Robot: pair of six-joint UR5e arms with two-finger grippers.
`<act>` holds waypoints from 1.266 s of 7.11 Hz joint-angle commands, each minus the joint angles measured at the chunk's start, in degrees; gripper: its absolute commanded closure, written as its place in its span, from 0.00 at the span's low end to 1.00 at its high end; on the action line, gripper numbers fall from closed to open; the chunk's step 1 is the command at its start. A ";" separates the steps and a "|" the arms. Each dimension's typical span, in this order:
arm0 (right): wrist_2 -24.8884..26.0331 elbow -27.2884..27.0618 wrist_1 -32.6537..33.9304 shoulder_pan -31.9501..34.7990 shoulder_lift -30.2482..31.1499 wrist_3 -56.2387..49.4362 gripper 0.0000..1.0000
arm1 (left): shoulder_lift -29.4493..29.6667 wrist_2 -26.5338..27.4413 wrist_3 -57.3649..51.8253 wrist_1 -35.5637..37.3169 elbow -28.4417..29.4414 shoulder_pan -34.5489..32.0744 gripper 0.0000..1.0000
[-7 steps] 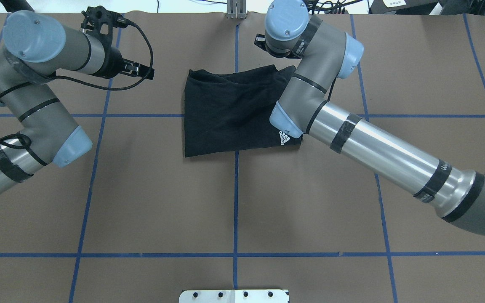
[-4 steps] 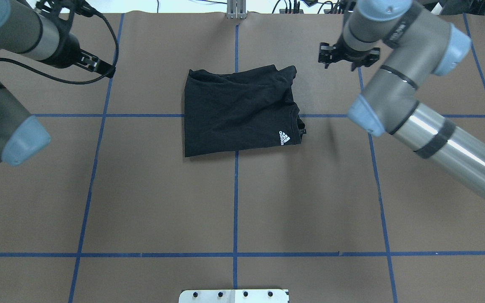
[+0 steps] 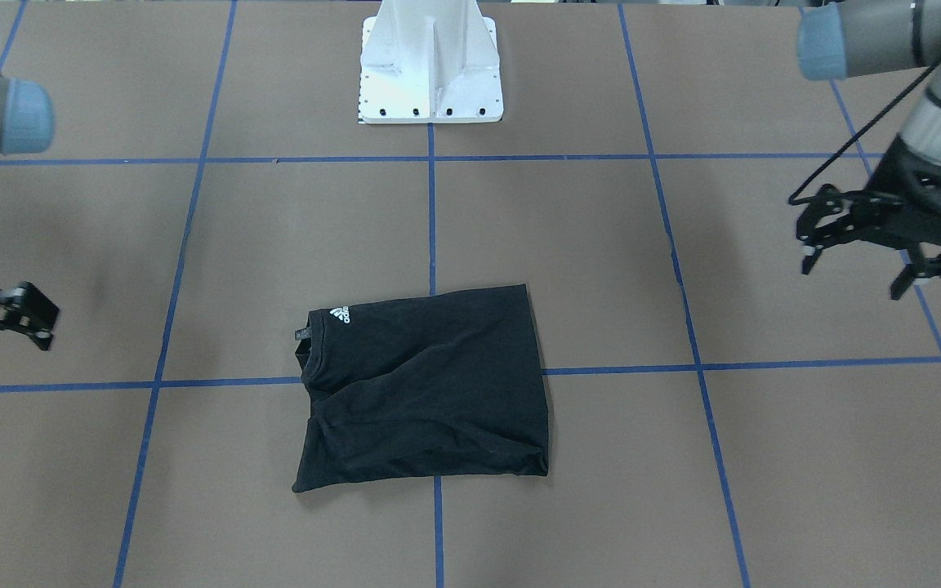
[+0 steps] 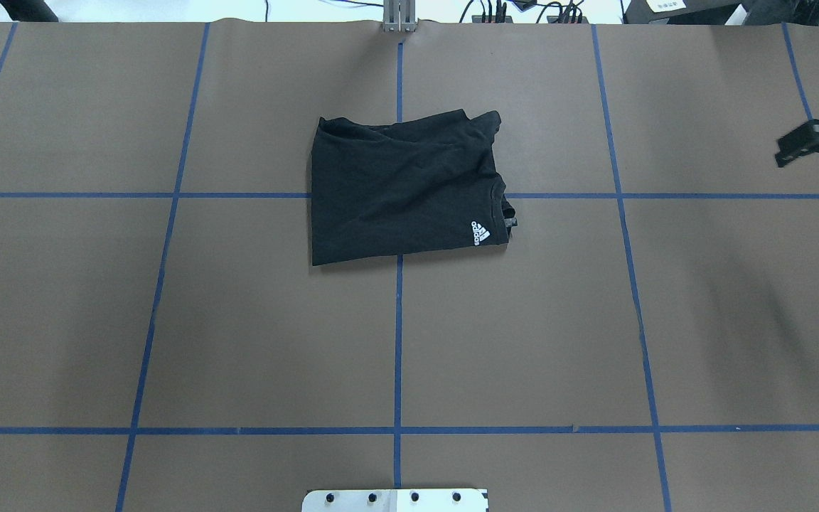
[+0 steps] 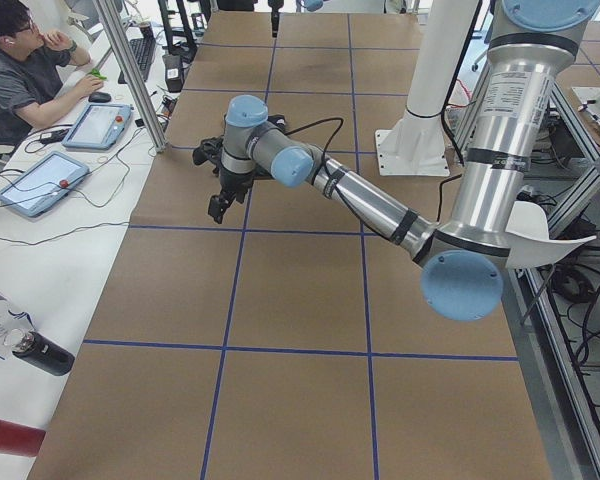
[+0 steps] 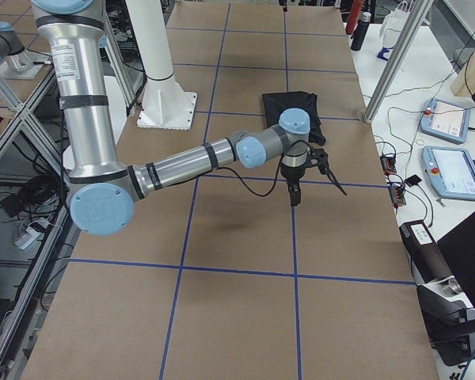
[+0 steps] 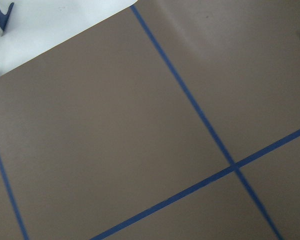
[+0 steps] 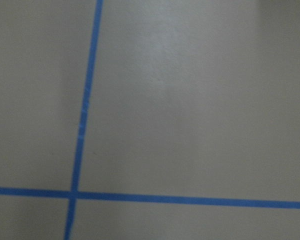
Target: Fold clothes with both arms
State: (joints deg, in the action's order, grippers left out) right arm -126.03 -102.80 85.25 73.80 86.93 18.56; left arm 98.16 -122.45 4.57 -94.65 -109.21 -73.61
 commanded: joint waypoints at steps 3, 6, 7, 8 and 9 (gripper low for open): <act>-2.65 -0.38 0.01 15.40 18.18 -24.01 0.00 | -8.15 -2.97 -12.34 3.67 5.22 -8.81 0.00; -2.91 -0.73 -0.08 15.59 18.19 -23.22 0.00 | -9.74 -5.32 -13.36 3.42 8.39 -10.68 0.00; -2.91 -0.64 -0.08 15.59 18.19 -23.13 0.00 | -12.44 -8.13 -13.70 3.51 7.79 -11.20 0.00; -2.82 -0.38 -0.08 15.59 18.02 -23.04 0.00 | -15.42 -8.33 -14.84 3.59 6.56 -13.73 0.00; -2.65 -0.21 -0.08 15.50 17.76 -22.96 0.00 | -16.32 -8.51 -14.94 3.77 6.72 -18.28 0.00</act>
State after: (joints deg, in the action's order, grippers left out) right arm -128.83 -103.23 85.16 89.37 104.94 -4.51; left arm 83.67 -130.43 -9.92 -91.06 -102.21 -87.68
